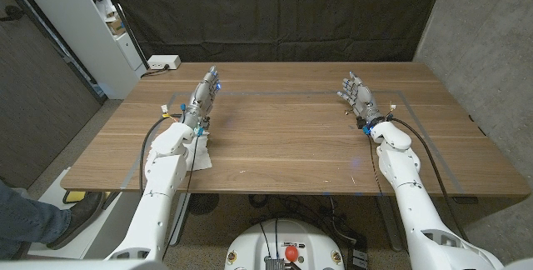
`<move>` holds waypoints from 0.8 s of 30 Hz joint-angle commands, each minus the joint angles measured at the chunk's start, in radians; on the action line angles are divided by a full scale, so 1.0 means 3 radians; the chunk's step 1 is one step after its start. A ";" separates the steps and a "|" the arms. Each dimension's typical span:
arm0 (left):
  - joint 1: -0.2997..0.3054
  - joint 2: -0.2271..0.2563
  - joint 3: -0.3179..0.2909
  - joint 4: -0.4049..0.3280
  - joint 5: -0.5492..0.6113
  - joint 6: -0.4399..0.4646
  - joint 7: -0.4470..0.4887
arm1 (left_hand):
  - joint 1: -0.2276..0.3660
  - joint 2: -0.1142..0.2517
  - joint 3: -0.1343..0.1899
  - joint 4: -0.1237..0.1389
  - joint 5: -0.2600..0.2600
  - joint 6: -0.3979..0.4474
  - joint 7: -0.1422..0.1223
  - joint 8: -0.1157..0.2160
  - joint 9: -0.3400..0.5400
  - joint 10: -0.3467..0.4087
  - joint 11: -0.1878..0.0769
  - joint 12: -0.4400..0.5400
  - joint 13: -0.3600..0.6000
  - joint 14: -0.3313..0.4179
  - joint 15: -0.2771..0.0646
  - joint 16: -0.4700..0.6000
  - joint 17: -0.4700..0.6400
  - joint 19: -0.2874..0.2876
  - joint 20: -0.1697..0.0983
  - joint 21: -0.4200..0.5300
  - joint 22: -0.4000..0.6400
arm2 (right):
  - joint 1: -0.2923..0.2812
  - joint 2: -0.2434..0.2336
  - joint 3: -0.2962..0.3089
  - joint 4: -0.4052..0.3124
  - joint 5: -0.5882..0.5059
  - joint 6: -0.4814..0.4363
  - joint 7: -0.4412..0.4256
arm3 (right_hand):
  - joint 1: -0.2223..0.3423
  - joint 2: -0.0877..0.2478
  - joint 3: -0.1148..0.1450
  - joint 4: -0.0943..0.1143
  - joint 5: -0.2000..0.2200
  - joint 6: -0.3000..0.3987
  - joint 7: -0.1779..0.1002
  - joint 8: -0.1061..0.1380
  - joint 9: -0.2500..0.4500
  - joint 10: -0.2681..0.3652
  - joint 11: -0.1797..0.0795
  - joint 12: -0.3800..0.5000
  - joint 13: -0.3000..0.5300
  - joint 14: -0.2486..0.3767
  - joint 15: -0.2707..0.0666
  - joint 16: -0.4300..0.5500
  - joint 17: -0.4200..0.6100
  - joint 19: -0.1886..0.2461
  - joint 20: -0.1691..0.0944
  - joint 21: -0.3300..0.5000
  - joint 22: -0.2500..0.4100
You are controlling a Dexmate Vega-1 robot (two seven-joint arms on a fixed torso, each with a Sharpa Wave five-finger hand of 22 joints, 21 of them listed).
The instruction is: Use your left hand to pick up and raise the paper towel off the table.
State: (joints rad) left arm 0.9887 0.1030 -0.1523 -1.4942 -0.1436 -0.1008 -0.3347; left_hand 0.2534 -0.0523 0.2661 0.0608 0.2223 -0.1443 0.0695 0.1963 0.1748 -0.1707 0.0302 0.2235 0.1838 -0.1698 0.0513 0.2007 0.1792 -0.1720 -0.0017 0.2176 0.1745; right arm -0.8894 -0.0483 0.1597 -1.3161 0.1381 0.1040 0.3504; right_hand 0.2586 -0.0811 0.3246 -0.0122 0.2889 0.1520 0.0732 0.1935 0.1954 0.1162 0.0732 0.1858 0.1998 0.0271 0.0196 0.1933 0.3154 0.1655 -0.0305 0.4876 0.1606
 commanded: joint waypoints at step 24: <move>0.0317 0.0034 -0.0158 -0.0335 0.0123 -0.0145 -0.0127 | 0.0041 0.0043 0.0031 -0.0033 -0.0027 0.0060 0.0012 0.0005 0.0005 0.0035 0.0011 0.0001 0.0014 -0.0127 0.0026 -0.0003 0.0011 -0.0226 0.0050 -0.0023 0.0017 | -0.0090 0.0073 0.0073 -0.0224 -0.0142 -0.0114 -0.0001 | 0.0000 0.0047 0.0005 0.0010 0.0014 0.0021 0.0002 0.0012 -0.0007 0.0017 0.0005 0.0023 -0.0015 0.0026 0.0003 0.0035 -0.0021 0.0054 0.0005 -0.0048 0.0017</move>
State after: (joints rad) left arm 1.0636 0.1050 -0.1888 -1.5856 -0.1089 -0.1193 -0.3531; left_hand 0.2587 -0.0470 0.2703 0.0566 0.2178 -0.1301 0.0730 0.1963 0.1747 -0.1667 0.0340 0.2235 0.1836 -0.1698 0.0513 0.2007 0.1792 -0.1720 0.0094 0.2158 0.1745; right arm -0.9003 -0.0287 0.1794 -1.3492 0.1080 0.0866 0.3602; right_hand 0.2534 -0.0759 0.3245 -0.0122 0.2889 0.1519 0.0732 0.1935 0.1907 0.1161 0.0733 0.1858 0.1952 0.0270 0.0196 0.2001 0.3067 0.1746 -0.0288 0.4798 0.1605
